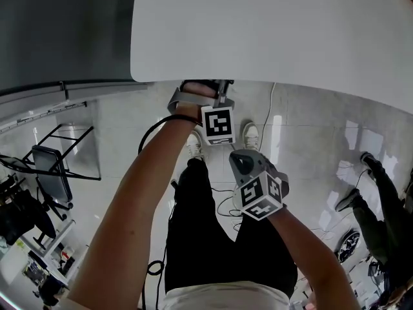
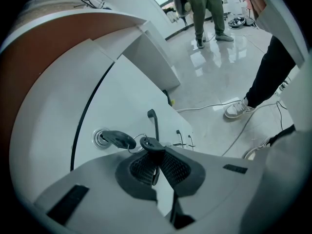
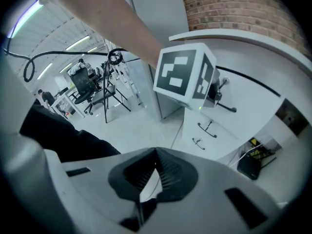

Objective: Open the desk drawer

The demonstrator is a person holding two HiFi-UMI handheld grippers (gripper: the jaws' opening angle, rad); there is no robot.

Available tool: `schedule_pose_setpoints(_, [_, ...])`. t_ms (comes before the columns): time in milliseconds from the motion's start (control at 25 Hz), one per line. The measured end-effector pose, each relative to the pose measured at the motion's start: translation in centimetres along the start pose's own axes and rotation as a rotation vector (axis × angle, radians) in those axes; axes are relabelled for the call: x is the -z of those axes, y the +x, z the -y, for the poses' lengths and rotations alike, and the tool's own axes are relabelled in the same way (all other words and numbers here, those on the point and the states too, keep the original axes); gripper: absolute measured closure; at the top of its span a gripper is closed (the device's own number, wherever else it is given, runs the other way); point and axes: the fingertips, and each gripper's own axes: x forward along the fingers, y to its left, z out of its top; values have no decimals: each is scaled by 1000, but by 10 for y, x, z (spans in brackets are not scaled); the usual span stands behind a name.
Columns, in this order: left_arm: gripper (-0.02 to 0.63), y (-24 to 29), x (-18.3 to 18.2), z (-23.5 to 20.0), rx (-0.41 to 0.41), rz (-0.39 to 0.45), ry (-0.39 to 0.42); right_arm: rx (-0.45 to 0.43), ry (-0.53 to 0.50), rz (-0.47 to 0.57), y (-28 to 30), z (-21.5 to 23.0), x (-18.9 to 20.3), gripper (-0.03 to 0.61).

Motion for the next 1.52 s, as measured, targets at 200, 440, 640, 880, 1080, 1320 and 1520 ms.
schedule_pose_setpoints(200, [601, -7, -3, 11, 9, 5, -8, -18, -14, -31, -2, -12, 18, 563])
schedule_pose_setpoints(440, [601, -22, -6, 35, 62, 15, -40, -35, -18, -54, -1, -26, 28, 563])
schedule_pose_setpoints(640, [601, -31, -7, 47, 51, 11, -29, -43, -55, -74, -2, -32, 36, 563])
schedule_pose_setpoints(880, [601, -47, -12, 64, 93, 19, -55, -63, -106, -119, -6, -45, 54, 563])
schedule_pose_setpoints(1080, [601, -48, -12, 61, 67, 21, -34, -68, -112, -134, -6, -48, 63, 563])
schedule_pose_setpoints(1320, [601, -60, -18, 81, 143, 48, -56, -79, -114, -139, -7, -47, 63, 563])
schedule_pose_setpoints(1520, [601, -67, -16, 83, 101, 25, -34, -83, -134, -142, -7, -52, 64, 563])
